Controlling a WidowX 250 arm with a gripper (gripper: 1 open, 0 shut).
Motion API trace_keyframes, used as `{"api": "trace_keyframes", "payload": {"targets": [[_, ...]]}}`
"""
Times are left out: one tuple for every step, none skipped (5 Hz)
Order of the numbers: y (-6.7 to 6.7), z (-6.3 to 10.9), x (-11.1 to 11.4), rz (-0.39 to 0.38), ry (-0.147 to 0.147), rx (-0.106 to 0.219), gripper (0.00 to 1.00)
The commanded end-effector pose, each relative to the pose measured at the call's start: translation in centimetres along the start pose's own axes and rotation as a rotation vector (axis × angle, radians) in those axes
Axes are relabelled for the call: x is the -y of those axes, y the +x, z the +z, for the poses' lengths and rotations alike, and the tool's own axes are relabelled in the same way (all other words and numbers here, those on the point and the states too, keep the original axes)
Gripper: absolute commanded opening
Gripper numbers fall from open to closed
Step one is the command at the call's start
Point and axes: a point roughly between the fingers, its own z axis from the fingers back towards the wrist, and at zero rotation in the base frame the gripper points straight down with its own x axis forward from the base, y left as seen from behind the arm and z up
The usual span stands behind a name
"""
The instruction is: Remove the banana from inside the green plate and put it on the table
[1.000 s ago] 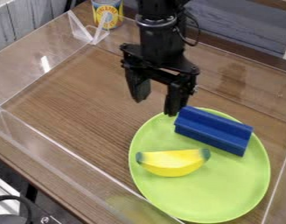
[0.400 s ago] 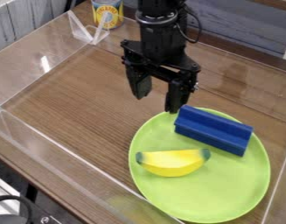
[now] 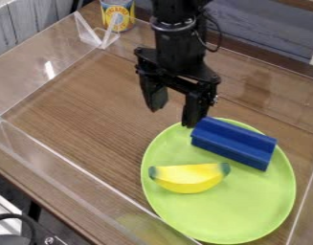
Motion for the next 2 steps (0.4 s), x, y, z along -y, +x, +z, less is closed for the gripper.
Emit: {"api": "trace_keyframes", "payload": {"targets": [[-0.03,0.12,0.47,-0.023,0.000,0.017,1.00],[-0.34,-0.43,0.79,-0.034,-0.001,0.008,1.00]]}}
